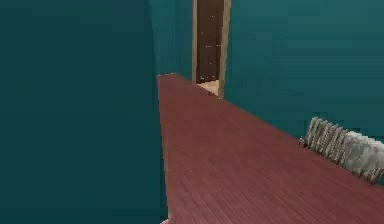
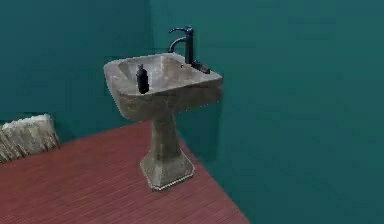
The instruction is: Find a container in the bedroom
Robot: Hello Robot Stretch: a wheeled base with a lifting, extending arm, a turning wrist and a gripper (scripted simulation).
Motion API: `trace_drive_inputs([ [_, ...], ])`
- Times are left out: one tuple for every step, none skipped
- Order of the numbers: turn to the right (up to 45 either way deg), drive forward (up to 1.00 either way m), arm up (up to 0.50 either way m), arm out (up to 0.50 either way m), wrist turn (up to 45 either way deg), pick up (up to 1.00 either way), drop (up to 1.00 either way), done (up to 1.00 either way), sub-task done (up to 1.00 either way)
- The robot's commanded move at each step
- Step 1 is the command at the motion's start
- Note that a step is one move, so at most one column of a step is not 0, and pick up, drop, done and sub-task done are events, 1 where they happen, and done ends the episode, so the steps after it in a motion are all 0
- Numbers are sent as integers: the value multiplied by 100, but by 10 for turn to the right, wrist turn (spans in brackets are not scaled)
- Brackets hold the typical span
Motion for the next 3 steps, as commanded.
trace_drive_inputs([
  [150,0,0,0,0,0,0,0,0],
  [0,80,0,0,0,0,0,0,0],
  [0,25,0,0,0,0,0,0,0],
])
